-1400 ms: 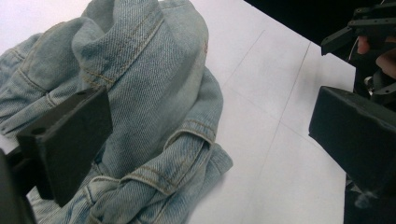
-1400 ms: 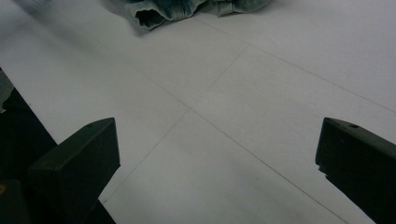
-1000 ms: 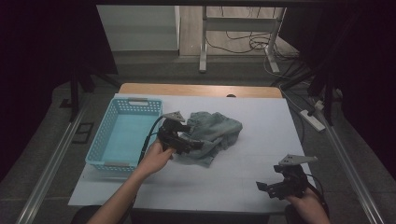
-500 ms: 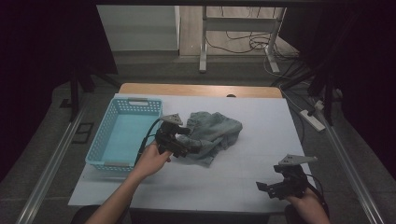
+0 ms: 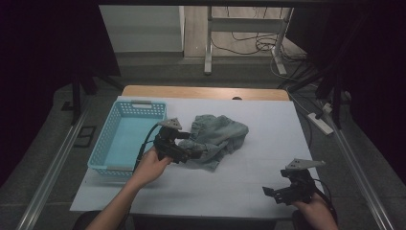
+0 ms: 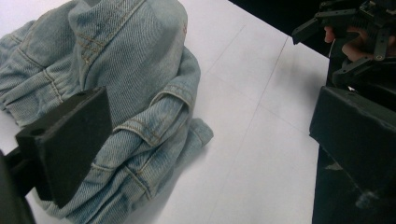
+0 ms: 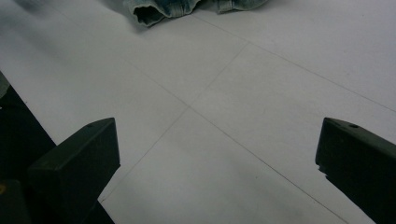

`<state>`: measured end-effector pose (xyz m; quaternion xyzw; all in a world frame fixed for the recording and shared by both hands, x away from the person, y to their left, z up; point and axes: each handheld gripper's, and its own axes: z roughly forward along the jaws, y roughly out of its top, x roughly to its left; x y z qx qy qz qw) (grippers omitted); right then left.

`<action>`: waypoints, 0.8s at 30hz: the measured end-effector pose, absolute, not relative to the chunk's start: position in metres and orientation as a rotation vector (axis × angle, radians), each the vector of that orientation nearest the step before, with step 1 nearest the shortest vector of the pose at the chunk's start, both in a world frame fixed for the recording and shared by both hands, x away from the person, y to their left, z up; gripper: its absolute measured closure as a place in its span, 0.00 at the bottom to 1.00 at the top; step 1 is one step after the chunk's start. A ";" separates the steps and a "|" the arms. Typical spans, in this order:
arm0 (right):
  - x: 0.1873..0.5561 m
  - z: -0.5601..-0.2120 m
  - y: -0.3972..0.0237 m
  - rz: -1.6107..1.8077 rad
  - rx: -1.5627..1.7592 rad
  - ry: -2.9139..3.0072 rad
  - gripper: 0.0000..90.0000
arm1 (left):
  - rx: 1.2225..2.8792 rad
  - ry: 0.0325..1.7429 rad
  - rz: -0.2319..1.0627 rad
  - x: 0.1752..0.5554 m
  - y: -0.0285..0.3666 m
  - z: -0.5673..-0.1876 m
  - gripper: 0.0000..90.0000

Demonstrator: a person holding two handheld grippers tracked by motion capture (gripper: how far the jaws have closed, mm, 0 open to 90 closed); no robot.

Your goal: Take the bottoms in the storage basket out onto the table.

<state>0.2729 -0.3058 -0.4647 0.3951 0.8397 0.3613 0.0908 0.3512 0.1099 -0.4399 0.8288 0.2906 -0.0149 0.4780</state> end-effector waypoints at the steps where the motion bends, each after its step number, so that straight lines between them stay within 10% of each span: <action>1: 0.273 -0.465 -0.306 1.073 1.174 2.496 0.00 | 2.020 0.710 -0.039 0.350 0.110 -0.440 0.00; 24: 0.273 -0.465 -0.305 1.067 1.167 2.503 0.00 | 2.021 0.733 0.002 0.333 0.127 -0.439 0.00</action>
